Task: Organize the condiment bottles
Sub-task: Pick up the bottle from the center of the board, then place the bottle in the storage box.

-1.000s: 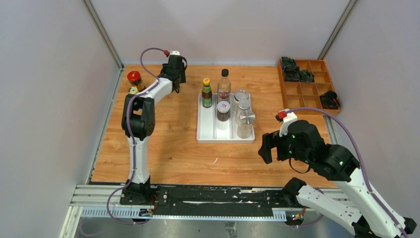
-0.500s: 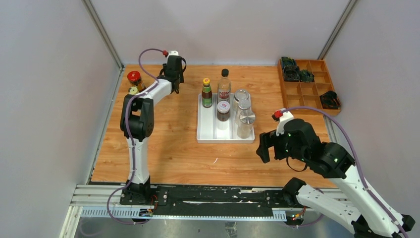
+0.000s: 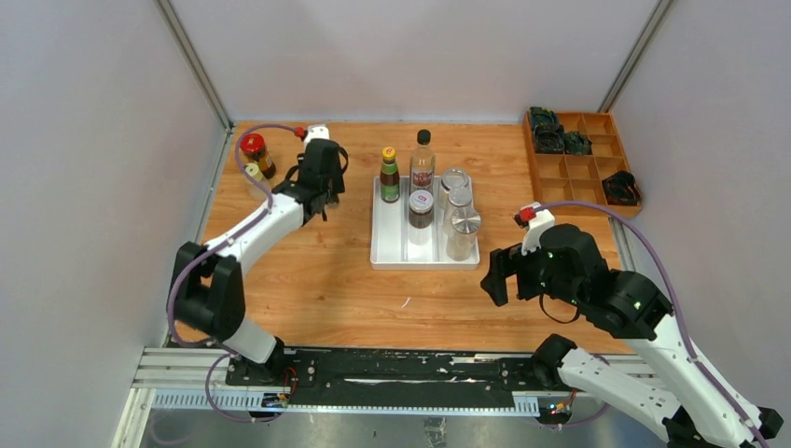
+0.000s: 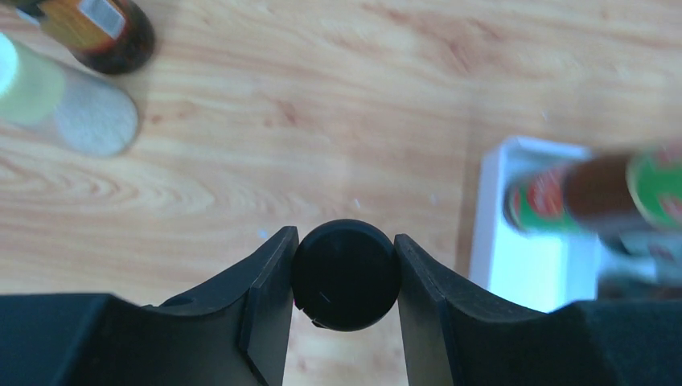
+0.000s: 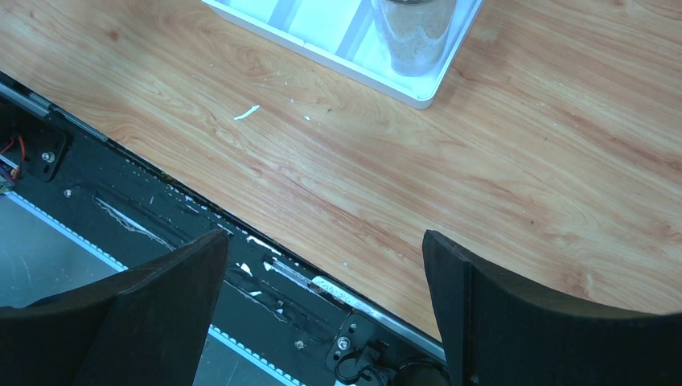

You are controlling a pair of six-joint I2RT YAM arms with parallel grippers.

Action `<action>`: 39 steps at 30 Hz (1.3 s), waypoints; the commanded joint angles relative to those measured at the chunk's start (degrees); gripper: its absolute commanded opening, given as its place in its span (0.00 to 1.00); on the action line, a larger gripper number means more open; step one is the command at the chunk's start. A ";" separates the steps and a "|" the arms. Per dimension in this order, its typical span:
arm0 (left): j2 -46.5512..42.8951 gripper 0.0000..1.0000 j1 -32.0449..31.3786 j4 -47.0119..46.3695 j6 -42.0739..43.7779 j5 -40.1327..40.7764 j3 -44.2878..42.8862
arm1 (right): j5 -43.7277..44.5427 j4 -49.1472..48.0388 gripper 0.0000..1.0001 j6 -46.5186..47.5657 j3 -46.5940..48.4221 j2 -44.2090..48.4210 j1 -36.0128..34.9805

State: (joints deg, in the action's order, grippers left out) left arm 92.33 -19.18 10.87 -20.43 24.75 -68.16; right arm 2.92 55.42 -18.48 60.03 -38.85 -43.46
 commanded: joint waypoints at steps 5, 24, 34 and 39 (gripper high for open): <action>-19.65 0.33 -15.71 7.30 -3.69 5.90 13.59 | -2.04 -0.10 0.96 -0.71 -1.58 4.56 0.16; -7.24 0.34 -42.19 -7.72 5.45 -3.25 6.17 | -0.70 3.55 0.96 -0.42 2.62 5.80 0.21; 1.64 0.33 -35.31 -13.61 7.61 -9.96 1.24 | 0.83 5.75 0.96 -0.70 1.79 7.64 0.14; 3.05 0.33 -33.06 -13.41 8.56 -11.09 0.70 | 1.08 5.39 0.96 -0.64 1.35 7.15 0.15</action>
State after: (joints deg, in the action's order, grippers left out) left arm 94.21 -53.30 -0.10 -13.54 16.10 -65.87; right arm 3.07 59.13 -18.81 61.39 -31.70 -43.46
